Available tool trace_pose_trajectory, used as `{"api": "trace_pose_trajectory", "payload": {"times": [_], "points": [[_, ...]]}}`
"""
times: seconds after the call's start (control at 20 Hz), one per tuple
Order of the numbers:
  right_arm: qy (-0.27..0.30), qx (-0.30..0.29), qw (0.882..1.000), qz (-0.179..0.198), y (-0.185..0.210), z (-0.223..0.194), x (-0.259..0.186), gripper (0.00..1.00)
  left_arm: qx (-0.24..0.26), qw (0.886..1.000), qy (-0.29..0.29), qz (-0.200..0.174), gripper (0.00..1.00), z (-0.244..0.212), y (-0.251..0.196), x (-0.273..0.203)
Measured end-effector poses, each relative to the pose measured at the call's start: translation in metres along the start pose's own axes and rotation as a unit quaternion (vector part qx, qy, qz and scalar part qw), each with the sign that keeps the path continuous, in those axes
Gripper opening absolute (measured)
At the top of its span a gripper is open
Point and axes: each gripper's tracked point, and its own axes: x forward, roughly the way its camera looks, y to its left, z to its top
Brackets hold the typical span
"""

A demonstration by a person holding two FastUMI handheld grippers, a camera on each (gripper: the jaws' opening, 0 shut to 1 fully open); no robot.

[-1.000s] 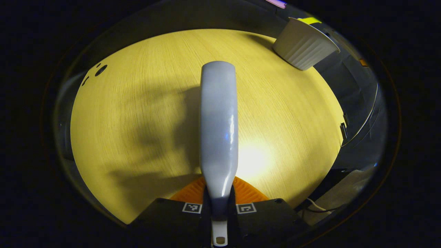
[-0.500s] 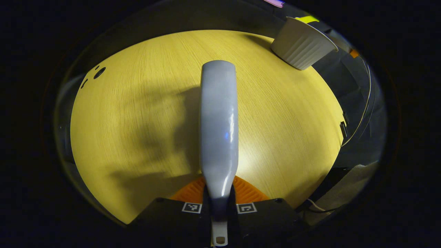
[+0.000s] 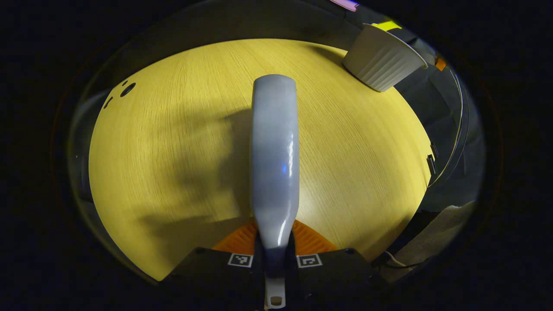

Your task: Pick up the small broom and dustpan from the desktop, sweep the trash into the dustpan with the broom, and then empty the trash into the garbage bin.

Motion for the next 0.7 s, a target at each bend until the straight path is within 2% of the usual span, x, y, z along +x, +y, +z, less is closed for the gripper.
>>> {"api": "trace_pose_trajectory", "payload": {"times": [0.2,0.45,0.7], "points": [[-0.046,-0.001,0.999,-0.018,-0.002,0.0042,0.0054,0.31,-0.001,1.0,0.001,0.002,0.23,0.0005,-0.0001,-0.0003],[-0.13,0.044,0.99,0.004,0.0002,0.003,0.0053,0.31,0.0,1.0,0.002,0.004,0.23,0.0013,0.0001,0.0007],[-0.207,0.069,0.976,0.018,-0.0022,-0.0037,0.0022,0.31,0.002,1.0,0.005,0.011,0.23,0.0015,0.0008,0.0003]]}}
